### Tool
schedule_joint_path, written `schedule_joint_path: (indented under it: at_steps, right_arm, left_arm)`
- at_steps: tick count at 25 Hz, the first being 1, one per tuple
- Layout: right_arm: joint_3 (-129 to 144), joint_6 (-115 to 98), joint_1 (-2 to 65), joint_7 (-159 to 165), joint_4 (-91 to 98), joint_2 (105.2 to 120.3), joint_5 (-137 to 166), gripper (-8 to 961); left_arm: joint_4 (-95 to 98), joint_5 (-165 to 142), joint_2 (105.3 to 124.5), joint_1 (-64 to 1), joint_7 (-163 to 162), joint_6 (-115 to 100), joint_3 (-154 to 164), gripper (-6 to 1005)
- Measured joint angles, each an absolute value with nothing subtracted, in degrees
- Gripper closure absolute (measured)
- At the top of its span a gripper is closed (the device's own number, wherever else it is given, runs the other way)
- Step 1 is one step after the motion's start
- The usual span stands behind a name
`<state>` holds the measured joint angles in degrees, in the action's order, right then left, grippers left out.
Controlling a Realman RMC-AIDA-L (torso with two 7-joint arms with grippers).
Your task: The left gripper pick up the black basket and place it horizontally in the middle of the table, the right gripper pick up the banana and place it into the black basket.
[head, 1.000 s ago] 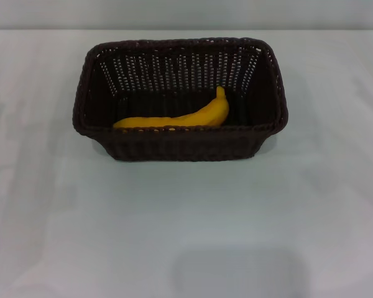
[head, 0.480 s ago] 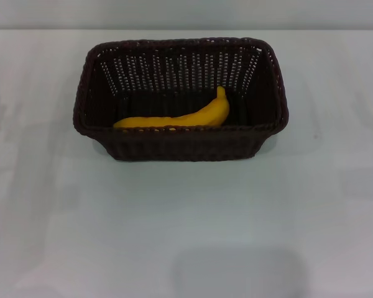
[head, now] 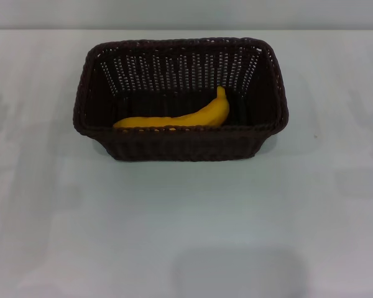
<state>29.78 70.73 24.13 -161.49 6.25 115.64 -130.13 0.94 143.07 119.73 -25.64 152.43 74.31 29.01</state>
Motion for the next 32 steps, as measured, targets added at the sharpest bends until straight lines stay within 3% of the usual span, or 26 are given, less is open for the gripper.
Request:
schedule_joint_path:
  at_steps: [32]
  right_arm:
    - [29.6, 67.3, 29.9, -165.5, 6.1, 115.95, -131.1, 83]
  left_arm:
    - [1.3, 149.6, 119.23, -28.0, 151.8, 70.9, 29.2, 104]
